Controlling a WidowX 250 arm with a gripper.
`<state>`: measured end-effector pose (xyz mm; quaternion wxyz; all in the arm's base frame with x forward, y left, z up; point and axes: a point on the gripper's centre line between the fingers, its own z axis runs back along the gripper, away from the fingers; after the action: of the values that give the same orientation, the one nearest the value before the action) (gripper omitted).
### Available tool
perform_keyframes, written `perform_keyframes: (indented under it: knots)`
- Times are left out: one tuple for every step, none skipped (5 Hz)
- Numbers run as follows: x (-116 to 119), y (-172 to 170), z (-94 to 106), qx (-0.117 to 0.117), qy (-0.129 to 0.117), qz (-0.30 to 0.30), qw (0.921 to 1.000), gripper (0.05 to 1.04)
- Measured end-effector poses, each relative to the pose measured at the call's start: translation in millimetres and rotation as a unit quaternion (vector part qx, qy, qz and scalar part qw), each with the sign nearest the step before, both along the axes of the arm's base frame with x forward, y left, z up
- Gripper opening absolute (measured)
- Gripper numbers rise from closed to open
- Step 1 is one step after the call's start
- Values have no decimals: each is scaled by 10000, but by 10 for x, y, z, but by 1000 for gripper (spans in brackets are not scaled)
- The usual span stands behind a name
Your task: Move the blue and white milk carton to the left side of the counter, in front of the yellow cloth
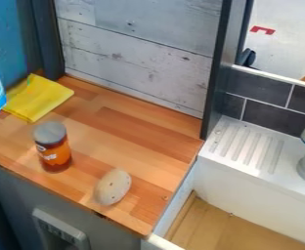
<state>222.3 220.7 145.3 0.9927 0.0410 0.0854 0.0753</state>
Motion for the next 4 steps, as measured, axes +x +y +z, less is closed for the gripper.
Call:
perform_keyframes:
  knots:
    - [-101, 20, -352, -82, 451, -122, 9989, 860]
    - [-45, 62, -588, -179, 512, -285, 9981, 860]
    - [24, 123, -678, -241, 578, -360, 9974, 860]
    - [114, 183, -682, -287, 450, -431, 9976, 859]
